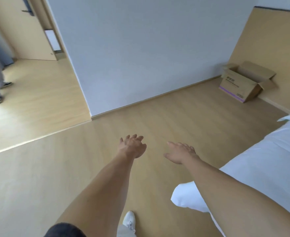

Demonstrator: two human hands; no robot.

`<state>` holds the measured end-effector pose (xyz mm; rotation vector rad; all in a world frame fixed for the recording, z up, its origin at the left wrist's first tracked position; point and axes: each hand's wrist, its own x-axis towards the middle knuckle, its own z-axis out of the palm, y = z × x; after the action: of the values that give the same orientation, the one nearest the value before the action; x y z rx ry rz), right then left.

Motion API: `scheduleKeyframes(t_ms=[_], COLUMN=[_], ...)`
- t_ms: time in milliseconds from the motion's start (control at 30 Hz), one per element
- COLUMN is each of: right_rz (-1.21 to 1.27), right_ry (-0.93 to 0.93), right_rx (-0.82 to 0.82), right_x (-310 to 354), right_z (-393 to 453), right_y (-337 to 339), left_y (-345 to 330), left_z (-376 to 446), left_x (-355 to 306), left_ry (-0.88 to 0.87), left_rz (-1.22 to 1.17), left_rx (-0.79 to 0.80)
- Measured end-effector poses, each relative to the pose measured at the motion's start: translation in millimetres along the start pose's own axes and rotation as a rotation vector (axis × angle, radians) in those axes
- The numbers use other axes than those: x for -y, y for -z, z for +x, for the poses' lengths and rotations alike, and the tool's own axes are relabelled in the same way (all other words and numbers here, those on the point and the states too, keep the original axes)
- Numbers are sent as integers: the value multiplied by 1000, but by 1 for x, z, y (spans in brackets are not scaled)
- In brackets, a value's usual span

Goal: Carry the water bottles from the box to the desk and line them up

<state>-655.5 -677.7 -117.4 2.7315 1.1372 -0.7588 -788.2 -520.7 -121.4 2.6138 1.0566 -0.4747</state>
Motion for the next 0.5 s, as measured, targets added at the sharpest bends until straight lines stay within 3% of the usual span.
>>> scheduleKeyframes(t_ms=[233, 500], right_rz=[93, 133], right_ry=[-130, -273], right_rx=[-47, -58], right_x=[21, -5], right_z=[84, 156], right_y=[69, 112], left_y=[69, 104], left_z=[123, 222], left_x=[2, -37], left_ry=[-162, -294], left_rz=[53, 104], left_rx=[3, 37])
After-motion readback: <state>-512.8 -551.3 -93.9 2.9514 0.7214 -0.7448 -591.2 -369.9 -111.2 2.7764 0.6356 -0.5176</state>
